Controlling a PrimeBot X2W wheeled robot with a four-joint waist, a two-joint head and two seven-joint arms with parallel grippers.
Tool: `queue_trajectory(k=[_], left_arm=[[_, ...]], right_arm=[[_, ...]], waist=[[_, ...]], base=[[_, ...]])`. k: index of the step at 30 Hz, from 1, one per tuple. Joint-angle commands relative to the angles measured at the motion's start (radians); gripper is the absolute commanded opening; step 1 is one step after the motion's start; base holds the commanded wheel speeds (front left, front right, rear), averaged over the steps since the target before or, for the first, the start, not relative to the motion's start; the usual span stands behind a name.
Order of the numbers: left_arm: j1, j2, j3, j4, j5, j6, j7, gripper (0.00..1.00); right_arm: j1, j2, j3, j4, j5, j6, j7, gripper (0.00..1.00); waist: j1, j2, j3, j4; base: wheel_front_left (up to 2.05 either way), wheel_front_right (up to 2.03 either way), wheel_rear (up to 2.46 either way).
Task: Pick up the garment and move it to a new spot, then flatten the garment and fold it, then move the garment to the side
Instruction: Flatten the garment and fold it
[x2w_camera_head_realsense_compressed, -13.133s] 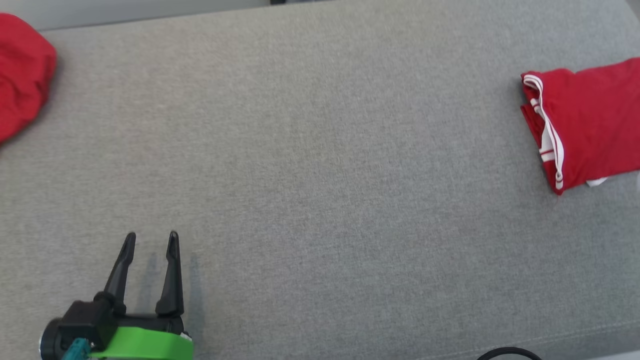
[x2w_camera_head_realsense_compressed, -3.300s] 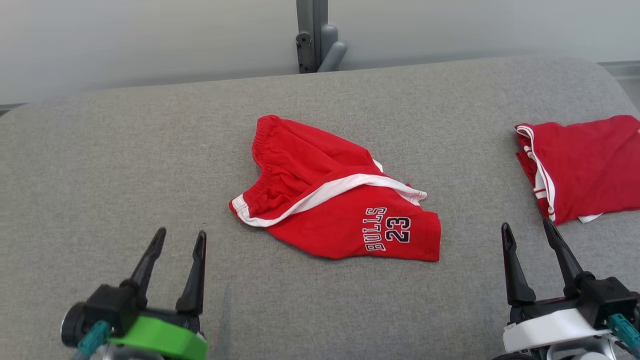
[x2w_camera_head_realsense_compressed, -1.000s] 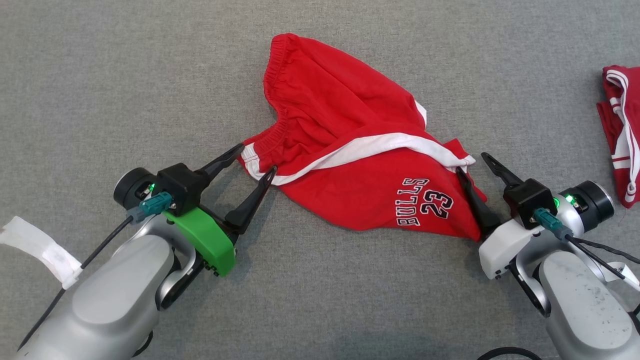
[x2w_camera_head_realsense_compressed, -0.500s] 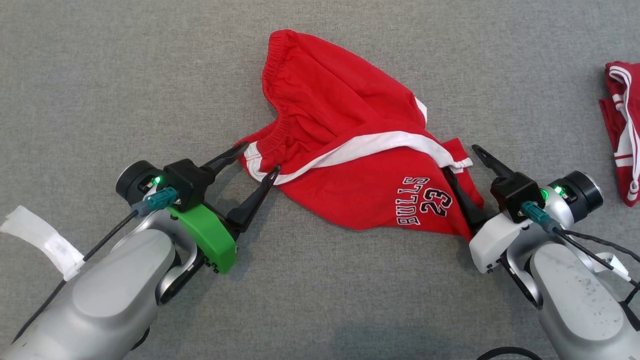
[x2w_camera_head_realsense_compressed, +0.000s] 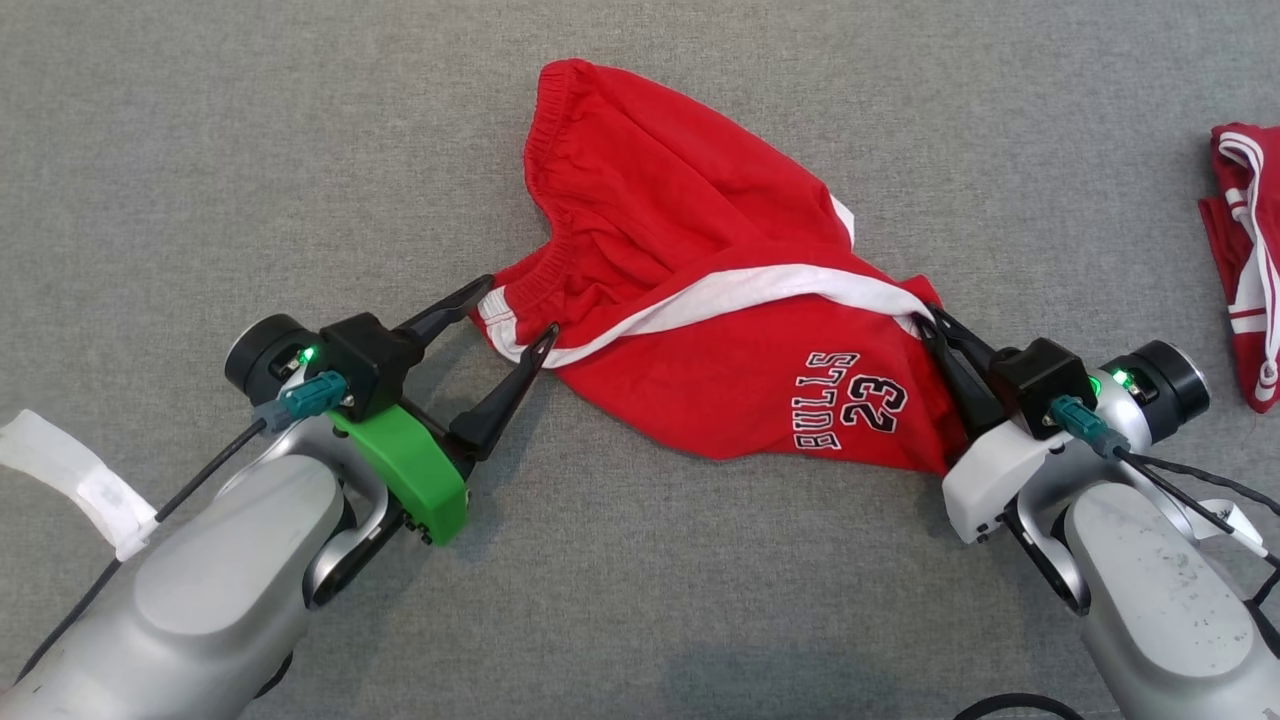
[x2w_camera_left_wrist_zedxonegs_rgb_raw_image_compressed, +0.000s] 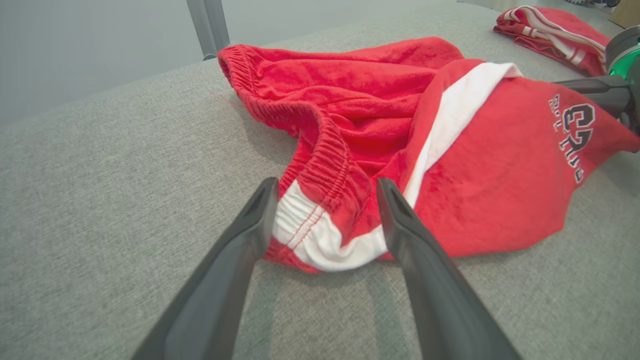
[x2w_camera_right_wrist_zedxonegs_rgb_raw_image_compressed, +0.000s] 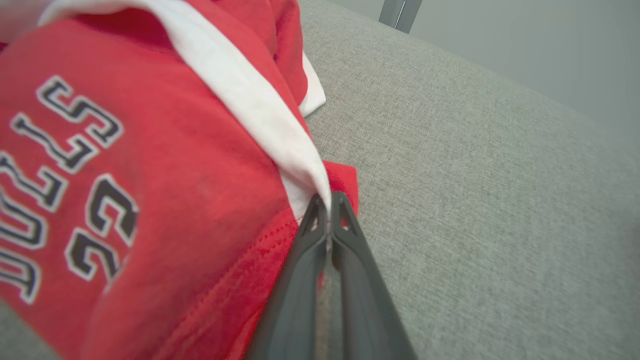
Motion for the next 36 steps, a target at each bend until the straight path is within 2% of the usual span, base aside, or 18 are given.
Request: queue_trajectory(k=[1,10,16,20,27,28,29,31,32,33,36], left_arm=[[-0.020,0.012,-0.010,-0.005,-0.005,0.001,-0.003,1.00],[-0.049,0.046,-0.059,0.003,-0.064,0.001,-0.003,1.00],[-0.127,0.125,-0.234,-0.053,-0.185,0.001,0.022,1.00],[-0.169,0.159,-0.265,-0.068,-0.192,0.001,0.038,1.00],[-0.128,0.166,-0.267,-0.093,-0.149,0.001,0.119,0.99],[-0.125,0.168,-0.266,-0.096,-0.148,0.001,0.125,0.83],[-0.122,0.169,-0.267,-0.097,-0.146,0.001,0.128,0.56],[-0.113,0.170,-0.267,-0.097,-0.148,0.001,0.136,0.30],[-0.111,0.170,-0.267,-0.098,-0.150,0.001,0.138,0.08],[-0.110,0.171,-0.267,-0.099,-0.153,0.001,0.140,0.00],[-0.102,0.172,-0.267,-0.100,-0.167,0.001,0.142,0.00]], right_arm=[[0.004,-0.004,-0.004,-0.004,0.006,-0.002,0.004,0.00],[0.009,-0.003,-0.001,-0.013,0.007,-0.002,0.006,0.00],[0.012,-0.010,0.011,-0.014,0.012,-0.002,0.007,0.00],[0.016,-0.005,0.017,-0.009,0.015,-0.002,0.003,0.00],[0.018,0.001,0.025,-0.001,0.022,-0.002,-0.001,0.00],[0.017,0.001,0.025,0.000,0.024,-0.002,-0.001,0.00],[0.017,0.001,0.024,0.001,0.026,-0.002,-0.001,0.00],[0.017,-0.001,0.024,-0.001,0.026,-0.002,-0.001,0.00],[0.018,-0.002,0.023,-0.003,0.026,-0.002,0.000,0.00],[0.018,-0.003,0.022,-0.006,0.026,-0.002,0.000,0.00],[0.022,-0.006,0.014,-0.013,0.029,-0.002,-0.003,0.00]], waist=[[0.0000,0.0000,0.001,-0.002],[0.0000,0.0000,0.002,-0.011],[0.0000,0.0000,0.002,-0.028],[0.0000,0.0000,0.001,-0.038],[0.0000,0.0000,-0.004,-0.055],[0.0000,0.0000,-0.006,-0.057],[0.0000,0.0000,-0.007,-0.059],[0.0000,0.0000,-0.010,-0.061],[0.0000,0.0000,-0.011,-0.062],[0.0000,0.0000,-0.013,-0.062],[0.0000,0.0000,-0.022,-0.061]], base=[[0.00,0.00,0.00],[0.00,0.00,0.00],[0.00,0.00,0.00],[0.00,0.00,0.00],[0.00,0.00,0.00],[0.00,0.00,0.00],[0.00,0.00,0.00],[0.00,0.00,0.00],[0.00,0.00,0.00],[0.00,0.00,0.00],[0.00,0.00,0.00]])
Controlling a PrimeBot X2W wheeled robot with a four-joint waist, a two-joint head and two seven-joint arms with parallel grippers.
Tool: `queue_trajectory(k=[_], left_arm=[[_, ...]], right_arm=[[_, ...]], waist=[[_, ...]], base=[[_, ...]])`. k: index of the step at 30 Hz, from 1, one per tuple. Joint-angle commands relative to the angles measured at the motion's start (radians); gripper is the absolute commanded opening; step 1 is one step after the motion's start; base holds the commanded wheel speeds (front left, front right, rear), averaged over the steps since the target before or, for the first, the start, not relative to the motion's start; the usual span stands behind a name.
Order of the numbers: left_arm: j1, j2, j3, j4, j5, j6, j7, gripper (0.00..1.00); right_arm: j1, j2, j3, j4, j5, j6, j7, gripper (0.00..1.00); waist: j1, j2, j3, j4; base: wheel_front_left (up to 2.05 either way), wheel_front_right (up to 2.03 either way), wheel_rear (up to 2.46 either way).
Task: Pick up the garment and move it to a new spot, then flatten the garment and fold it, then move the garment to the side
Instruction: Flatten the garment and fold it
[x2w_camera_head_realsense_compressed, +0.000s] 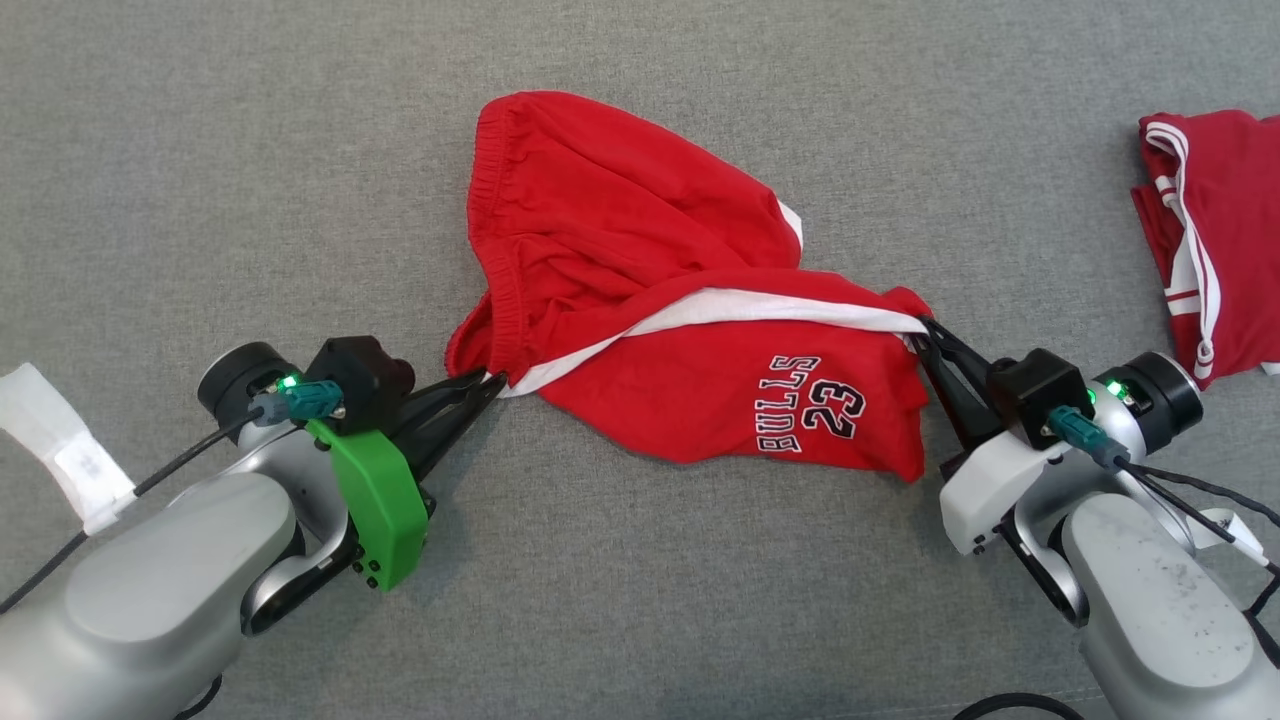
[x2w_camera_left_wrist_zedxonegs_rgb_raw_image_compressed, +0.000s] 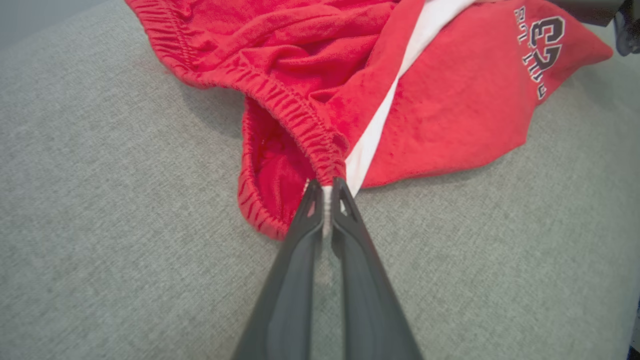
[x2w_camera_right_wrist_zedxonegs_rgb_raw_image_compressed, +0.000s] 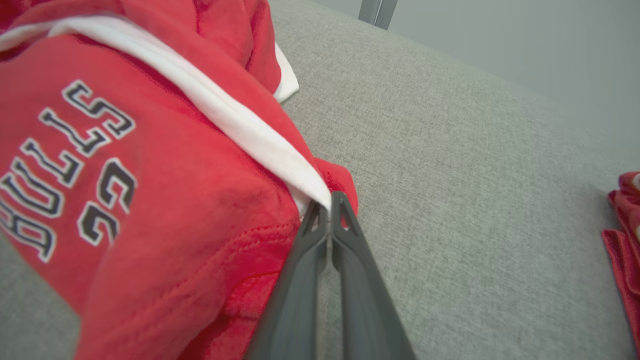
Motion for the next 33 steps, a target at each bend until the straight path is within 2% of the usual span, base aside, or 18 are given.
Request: queue_trajectory(k=[1,3,6,9,11,13,14,16,18,21,23,26,28,29,31,33], left_arm=[[0.009,0.017,0.002,-0.008,-0.041,0.002,-0.023,0.00],[-0.010,0.033,0.007,-0.033,-0.123,0.002,-0.072,0.00],[-0.011,0.065,0.084,-0.191,-0.352,0.002,-0.117,0.00],[-0.056,0.185,0.159,-0.364,-0.530,0.002,-0.099,0.00],[-0.107,0.237,0.217,-0.437,-0.632,0.001,-0.060,0.00],[-0.178,0.276,0.276,-0.443,-0.713,0.001,-0.009,0.00],[-0.178,0.276,0.276,-0.443,-0.713,0.001,-0.009,0.00],[-0.263,0.295,0.323,-0.390,-0.759,0.001,0.053,0.00],[-0.365,0.268,0.359,-0.300,-0.772,0.010,0.106,0.00],[-0.530,0.193,0.385,-0.136,-0.715,0.043,0.141,0.00],[-0.635,0.132,0.389,-0.022,-0.628,0.058,0.104,0.00],[-0.780,0.021,0.421,0.143,-0.491,0.075,-0.068,0.00],[-0.820,-0.062,0.446,0.209,-0.439,0.050,-0.126,0.00],[-0.830,-0.086,0.451,0.227,-0.393,0.033,-0.135,0.00],[-0.817,-0.122,0.506,0.235,-0.346,0.014,-0.143,0.00],[-0.736,-0.146,0.555,0.213,-0.269,0.003,-0.141,0.00]], right_arm=[[0.010,-0.002,-0.014,-0.017,0.021,-0.002,-0.013,0.00],[0.018,0.003,-0.039,-0.048,0.068,-0.002,-0.009,0.00],[0.020,-0.032,-0.092,-0.159,0.178,-0.002,0.026,0.00],[-0.009,-0.114,-0.116,-0.325,0.294,-0.001,0.135,0.00],[-0.077,-0.175,-0.128,-0.438,0.388,-0.001,0.241,0.00],[-0.178,-0.238,-0.143,-0.500,0.463,-0.001,0.354,0.00],[-0.178,-0.238,-0.143,-0.500,0.463,-0.001,0.354,0.00],[-0.323,-0.270,-0.160,-0.514,0.512,-0.001,0.450,0.00],[-0.494,-0.289,-0.162,-0.479,0.510,-0.002,0.516,0.00],[-0.757,-0.237,-0.146,-0.350,0.433,-0.002,0.526,0.00],[-0.915,-0.167,-0.130,-0.244,0.334,-0.002,0.467,0.00],[-1.109,-0.028,-0.195,-0.096,0.154,-0.003,0.271,0.00],[-1.175,0.068,-0.258,-0.025,0.072,-0.003,0.135,0.00],[-1.186,0.096,-0.267,-0.001,0.037,-0.002,0.076,0.00],[-1.165,0.125,-0.238,0.024,-0.008,-0.002,-0.005,0.00],[-1.081,0.125,-0.186,0.020,-0.018,-0.002,-0.056,0.00]], waist=[[0.0000,0.0000,-0.014,-0.001],[0.0000,0.0000,-0.026,-0.003],[0.0000,0.0000,-0.044,-0.005],[0.0000,0.0000,-0.035,-0.005],[0.0000,0.0000,0.002,-0.009],[0.0000,0.0000,0.051,-0.011],[0.0000,0.0000,0.051,-0.011],[0.0000,0.0000,0.113,-0.012],[0.0000,0.0000,0.174,-0.011],[0.0000,0.0000,0.246,-0.012],[0.0000,0.0000,0.280,-0.016],[0.0000,0.0000,0.325,-0.024],[0.0000,0.0000,0.345,-0.023],[0.0000,0.0000,0.352,-0.022],[0.0000,0.0000,0.364,-0.024],[0.0000,0.0000,0.371,-0.025]], base=[[0.00,0.00,0.00],[0.00,0.00,0.00],[0.00,0.00,0.00],[0.00,0.00,0.00],[0.00,0.00,0.00],[0.00,0.00,0.00],[0.00,0.00,0.00],[0.00,0.00,0.00],[0.00,0.00,0.00],[0.00,0.00,0.00],[0.00,0.00,0.00],[0.00,0.00,0.00],[0.00,0.00,0.00],[0.00,0.00,0.00],[0.00,0.00,0.00],[0.00,0.00,0.00]])
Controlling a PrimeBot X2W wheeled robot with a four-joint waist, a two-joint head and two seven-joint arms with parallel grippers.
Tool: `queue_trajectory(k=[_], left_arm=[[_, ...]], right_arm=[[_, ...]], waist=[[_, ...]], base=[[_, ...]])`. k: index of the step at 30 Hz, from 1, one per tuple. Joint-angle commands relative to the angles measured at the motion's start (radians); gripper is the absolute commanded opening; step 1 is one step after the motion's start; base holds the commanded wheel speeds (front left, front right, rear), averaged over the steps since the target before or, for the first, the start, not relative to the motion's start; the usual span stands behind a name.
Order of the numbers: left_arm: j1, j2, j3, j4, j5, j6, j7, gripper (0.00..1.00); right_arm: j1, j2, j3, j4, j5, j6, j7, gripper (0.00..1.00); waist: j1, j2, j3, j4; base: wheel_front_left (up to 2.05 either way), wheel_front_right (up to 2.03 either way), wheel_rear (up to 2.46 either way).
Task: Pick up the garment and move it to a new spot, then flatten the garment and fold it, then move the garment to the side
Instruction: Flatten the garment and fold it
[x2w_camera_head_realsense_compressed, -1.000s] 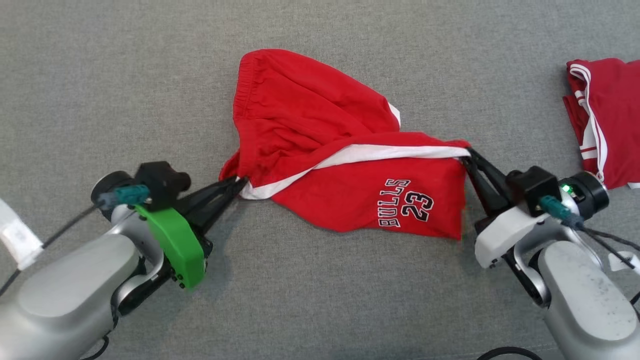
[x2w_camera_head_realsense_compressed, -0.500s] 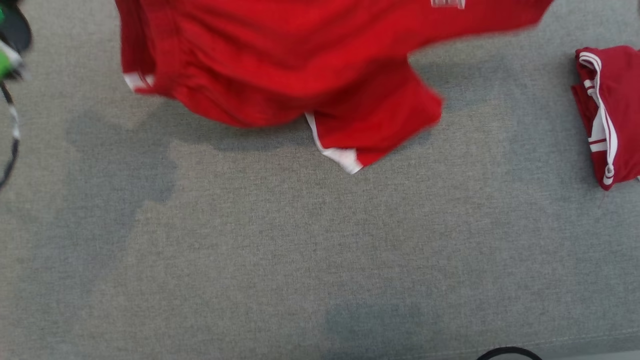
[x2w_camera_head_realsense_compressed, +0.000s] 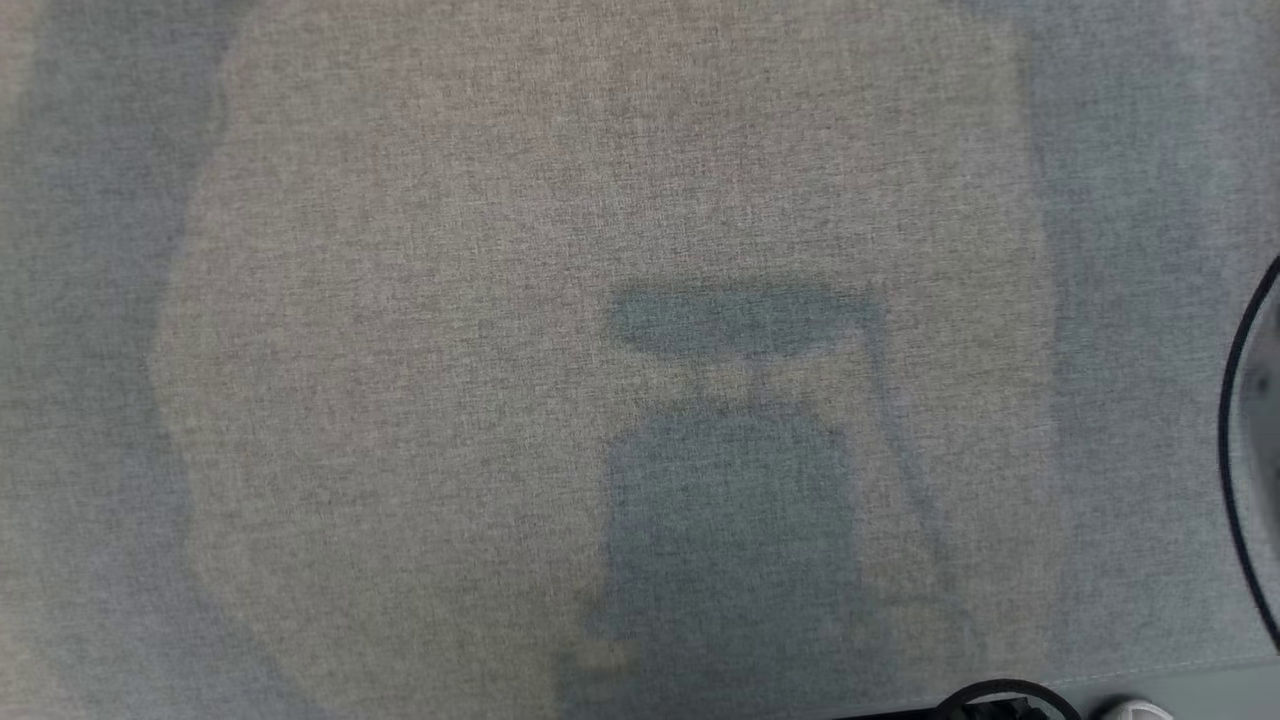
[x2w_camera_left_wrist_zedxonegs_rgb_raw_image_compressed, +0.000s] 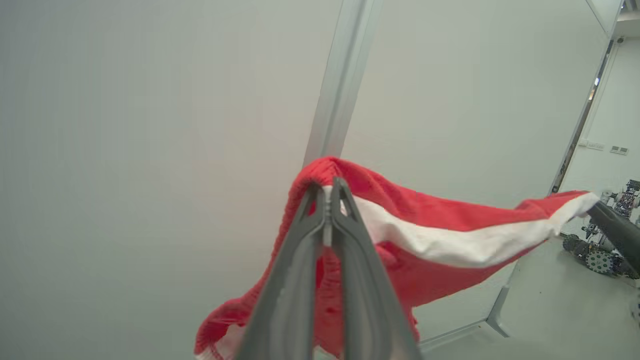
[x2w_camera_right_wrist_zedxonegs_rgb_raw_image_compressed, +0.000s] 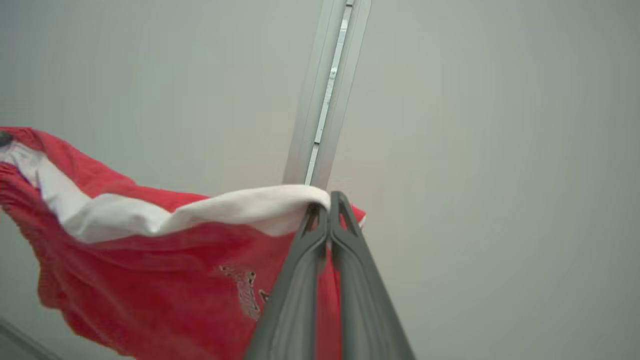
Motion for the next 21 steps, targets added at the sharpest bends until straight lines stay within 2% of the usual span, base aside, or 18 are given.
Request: queue_trajectory(k=[1,6,11,16,21], left_arm=[[0.110,-0.011,0.016,-0.013,0.047,-0.005,-0.002,0.00],[0.487,0.019,0.094,-0.140,0.202,-0.007,-0.004,0.00],[0.852,-0.026,0.207,-0.227,0.265,-0.007,-0.003,0.00],[1.101,-0.044,0.266,-0.316,0.287,-0.007,-0.003,0.00],[1.361,-0.063,0.306,-0.358,0.322,-0.007,-0.003,0.00]], right_arm=[[0.114,-0.012,0.057,-0.004,0.011,-0.001,-0.030,0.00],[0.543,-0.091,0.191,-0.048,0.070,-0.002,-0.091,0.00],[0.965,-0.128,0.199,-0.075,0.107,0.000,-0.100,0.00],[1.168,-0.142,0.179,-0.188,0.112,-0.001,-0.102,0.00],[1.340,-0.190,0.152,-0.273,0.085,-0.001,-0.104,0.00]], waist=[[-0.0002,0.0000,0.049,-0.007],[-0.0002,0.0000,-0.018,-0.033],[-0.0002,0.0000,-0.086,-0.022],[-0.0002,0.0000,-0.166,-0.023],[-0.0002,0.0000,-0.297,-0.019]], base=[[0.00,0.00,0.00],[0.00,0.00,0.00],[0.00,0.00,0.00],[0.00,0.00,0.00],[0.00,0.00,0.00]])
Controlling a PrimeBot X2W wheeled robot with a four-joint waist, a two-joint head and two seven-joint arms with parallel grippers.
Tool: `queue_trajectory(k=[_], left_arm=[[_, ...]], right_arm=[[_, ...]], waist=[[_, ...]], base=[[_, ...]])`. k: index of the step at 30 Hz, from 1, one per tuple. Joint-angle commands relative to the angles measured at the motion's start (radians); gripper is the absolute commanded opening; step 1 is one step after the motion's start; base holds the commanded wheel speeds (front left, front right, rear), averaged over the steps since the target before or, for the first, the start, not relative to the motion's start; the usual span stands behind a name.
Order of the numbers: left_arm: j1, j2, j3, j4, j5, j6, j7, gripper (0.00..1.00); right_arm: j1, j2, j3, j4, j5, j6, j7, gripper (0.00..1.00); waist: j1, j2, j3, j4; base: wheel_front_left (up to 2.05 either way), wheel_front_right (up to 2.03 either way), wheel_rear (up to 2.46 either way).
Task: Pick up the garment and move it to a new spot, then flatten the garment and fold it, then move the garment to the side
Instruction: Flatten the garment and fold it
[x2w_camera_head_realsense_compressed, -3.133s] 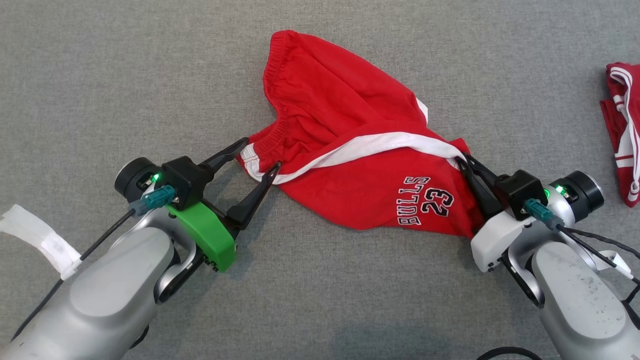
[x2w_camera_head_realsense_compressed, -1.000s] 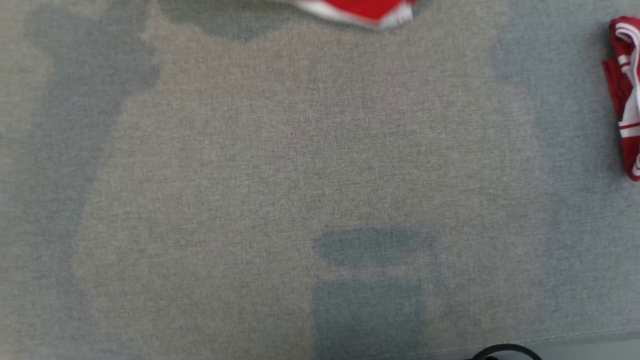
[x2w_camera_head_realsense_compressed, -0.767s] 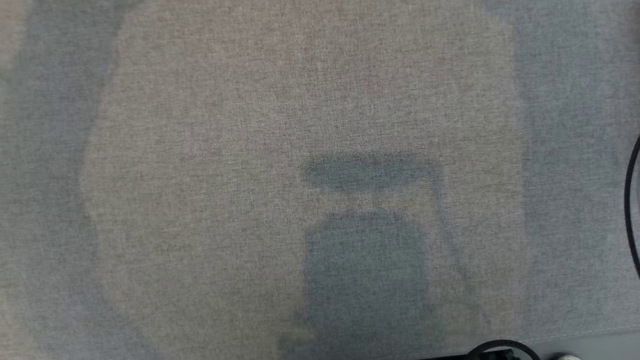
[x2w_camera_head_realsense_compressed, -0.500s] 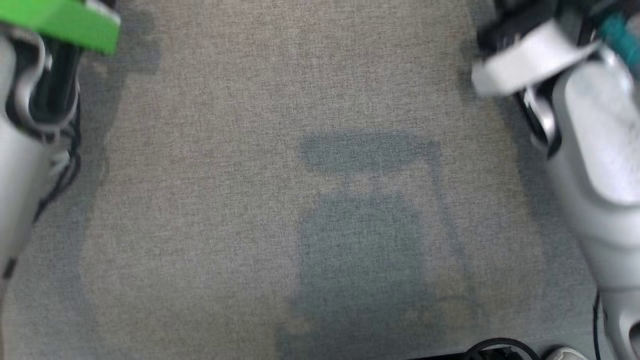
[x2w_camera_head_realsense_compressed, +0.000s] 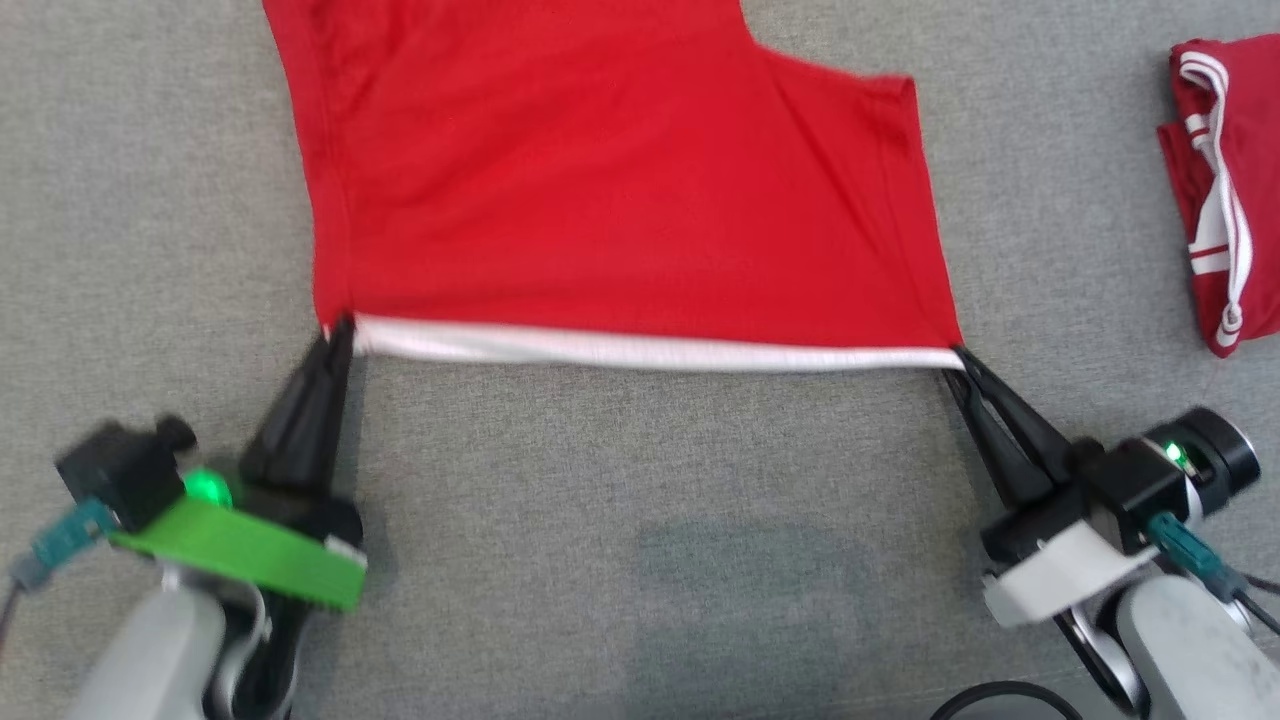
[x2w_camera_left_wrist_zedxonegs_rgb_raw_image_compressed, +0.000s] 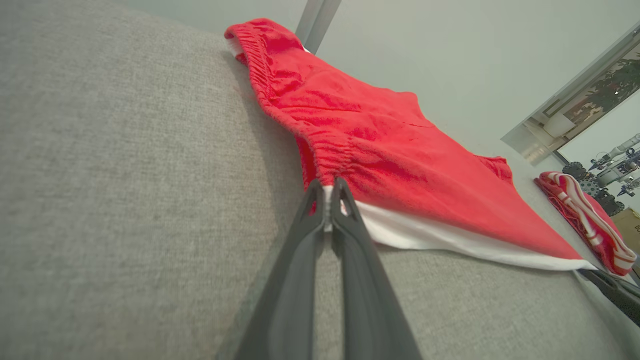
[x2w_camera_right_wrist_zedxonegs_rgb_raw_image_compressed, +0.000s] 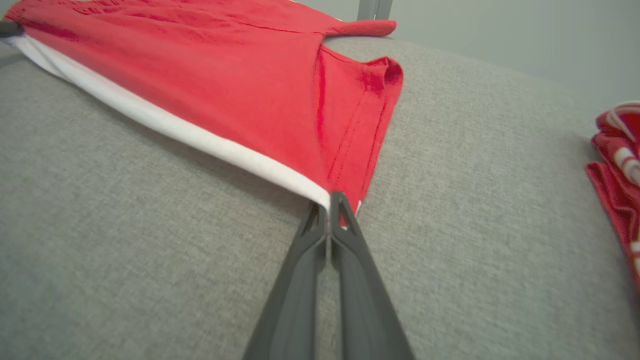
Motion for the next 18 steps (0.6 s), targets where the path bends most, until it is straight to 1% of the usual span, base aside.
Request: queue_trajectory(k=[1,3,4,5,6,8,10,11,12,13,14,16,18], left_arm=[[0.129,0.007,-0.004,0.021,0.052,0.010,-0.001,0.00],[0.236,-0.009,-0.025,-0.003,0.099,0.056,0.000,0.00],[0.236,-0.009,-0.025,-0.003,0.099,0.056,0.000,0.00],[0.298,-0.018,-0.030,-0.023,0.098,0.084,0.000,0.00],[0.351,-0.015,-0.031,-0.051,0.095,0.106,-0.001,0.00],[0.435,-0.014,-0.028,-0.126,0.083,0.150,0.004,0.00],[0.505,-0.020,-0.026,-0.224,0.052,0.184,0.025,0.00],[0.529,-0.026,-0.019,-0.273,0.027,0.202,0.036,0.00],[0.544,-0.028,-0.019,-0.321,0.013,0.218,0.058,0.00],[0.537,-0.020,-0.021,-0.361,0.014,0.230,0.080,0.00],[0.520,-0.025,-0.015,-0.396,0.000,0.247,0.101,0.00],[0.459,-0.033,-0.007,-0.448,-0.032,0.263,0.157,0.00],[0.355,-0.037,0.000,-0.466,-0.046,0.277,0.223,0.00]], right_arm=[[0.092,-0.021,-0.021,-0.017,-0.003,-0.001,0.000,0.00],[0.225,-0.039,-0.073,-0.059,0.014,-0.002,0.000,0.00],[0.225,-0.039,-0.073,-0.059,0.014,-0.002,0.000,0.00],[0.291,-0.042,-0.100,-0.096,0.025,-0.002,0.001,0.00],[0.358,-0.046,-0.129,-0.134,0.030,-0.002,0.009,0.00],[0.486,-0.025,-0.185,-0.236,0.056,-0.002,0.029,0.00],[0.585,-0.014,-0.225,-0.352,0.087,-0.002,0.063,0.00],[0.594,-0.009,-0.234,-0.410,0.104,-0.002,0.081,0.00],[0.586,-0.016,-0.240,-0.456,0.115,-0.002,0.108,0.00],[0.562,-0.023,-0.244,-0.486,0.132,-0.002,0.133,0.00],[0.525,-0.033,-0.246,-0.509,0.146,-0.002,0.161,0.00],[0.420,-0.059,-0.222,-0.522,0.187,-0.001,0.228,0.00],[0.271,-0.116,-0.192,-0.488,0.206,-0.001,0.293,0.00]], waist=[[0.0001,-0.0001,-0.152,0.006],[0.0001,-0.0001,-0.210,0.036],[0.0001,-0.0001,-0.210,0.036],[0.0001,-0.0001,-0.234,0.050],[0.0001,-0.0001,-0.255,0.063],[0.0001,-0.0001,-0.287,0.087],[0.0001,-0.0001,-0.296,0.106],[0.0001,-0.0001,-0.289,0.107],[0.0001,-0.0001,-0.278,0.107],[0.0001,-0.0001,-0.268,0.112],[0.0001,-0.0001,-0.258,0.118],[0.0001,-0.0001,-0.215,0.132],[0.0001,-0.0001,-0.160,0.157]], base=[[0.00,0.00,0.00],[0.00,0.00,0.00],[0.00,0.00,0.00],[0.00,0.00,0.00],[0.00,0.00,0.00],[0.00,0.00,0.00],[0.00,0.00,0.00],[0.00,0.00,0.00],[0.00,0.00,0.00],[0.00,0.00,0.00],[0.00,0.00,0.00],[0.00,0.00,0.00],[0.00,0.00,0.00]])
